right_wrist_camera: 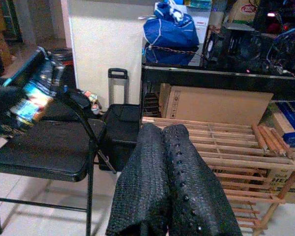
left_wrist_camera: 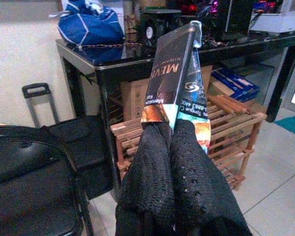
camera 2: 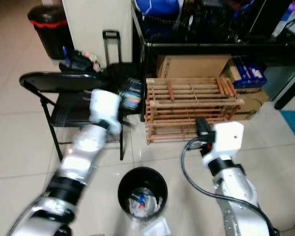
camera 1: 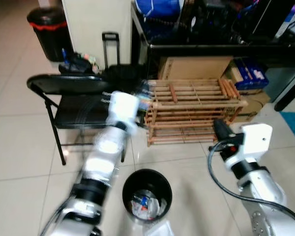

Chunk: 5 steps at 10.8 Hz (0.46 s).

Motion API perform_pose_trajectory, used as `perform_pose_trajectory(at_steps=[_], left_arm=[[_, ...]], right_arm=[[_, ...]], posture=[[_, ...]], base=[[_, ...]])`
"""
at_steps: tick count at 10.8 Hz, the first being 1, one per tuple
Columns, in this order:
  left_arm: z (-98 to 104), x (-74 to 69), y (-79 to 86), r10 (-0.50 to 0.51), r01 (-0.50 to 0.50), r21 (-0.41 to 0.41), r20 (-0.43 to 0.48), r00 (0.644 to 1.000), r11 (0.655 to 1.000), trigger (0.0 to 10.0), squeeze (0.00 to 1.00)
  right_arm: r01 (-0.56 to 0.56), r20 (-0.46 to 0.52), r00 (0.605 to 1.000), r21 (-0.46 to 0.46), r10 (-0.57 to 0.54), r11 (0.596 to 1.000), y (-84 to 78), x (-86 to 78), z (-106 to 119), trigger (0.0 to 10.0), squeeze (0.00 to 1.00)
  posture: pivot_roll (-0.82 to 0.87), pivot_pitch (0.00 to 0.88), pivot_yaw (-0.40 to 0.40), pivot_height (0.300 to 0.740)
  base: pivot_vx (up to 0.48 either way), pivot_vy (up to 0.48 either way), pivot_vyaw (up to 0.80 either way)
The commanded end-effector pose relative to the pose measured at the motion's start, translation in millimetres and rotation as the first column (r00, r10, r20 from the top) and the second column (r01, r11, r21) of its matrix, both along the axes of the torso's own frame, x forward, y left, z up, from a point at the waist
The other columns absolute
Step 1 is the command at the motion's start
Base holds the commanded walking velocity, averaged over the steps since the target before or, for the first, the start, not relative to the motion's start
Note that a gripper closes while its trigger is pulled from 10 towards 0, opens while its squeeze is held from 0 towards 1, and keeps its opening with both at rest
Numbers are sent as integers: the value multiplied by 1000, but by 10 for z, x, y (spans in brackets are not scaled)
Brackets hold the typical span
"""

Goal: Picking trash to rubbish bin

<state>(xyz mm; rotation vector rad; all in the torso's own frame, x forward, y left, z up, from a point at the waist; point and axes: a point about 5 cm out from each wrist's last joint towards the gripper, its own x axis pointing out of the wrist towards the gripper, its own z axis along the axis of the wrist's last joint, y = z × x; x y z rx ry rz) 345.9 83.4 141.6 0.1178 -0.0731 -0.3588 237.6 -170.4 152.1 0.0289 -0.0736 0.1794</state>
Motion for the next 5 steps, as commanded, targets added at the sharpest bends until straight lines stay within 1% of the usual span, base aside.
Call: perform_pose_trajectory(at_steps=[1, 2, 5], left_arm=[[-20, -2, 67, 12, -11, 6, -8, 1000, 1000, 10000, 0], [-26, -4, 65, 9, -9, 4, -11, 1000, 1000, 10000, 0], [-95, -11, 42, 11, -10, 15, -50, 999, 1000, 10000, 0]], right_arm=[[13, 1, 1000, -7, -13, 1000, -22, -4, 7, 10000, 0], [14, -4, 1000, -6, -14, 1000, -24, -2, 2, 10000, 0], [17, -11, 1000, -6, -17, 1000, -23, 1, -13, 10000, 0]], posture=[[126, 80, -75, 740], [126, 80, -75, 740], [127, 85, -74, 740]], base=[[0, 0, 0], [0, 0, 0], [0, 0, -758]])
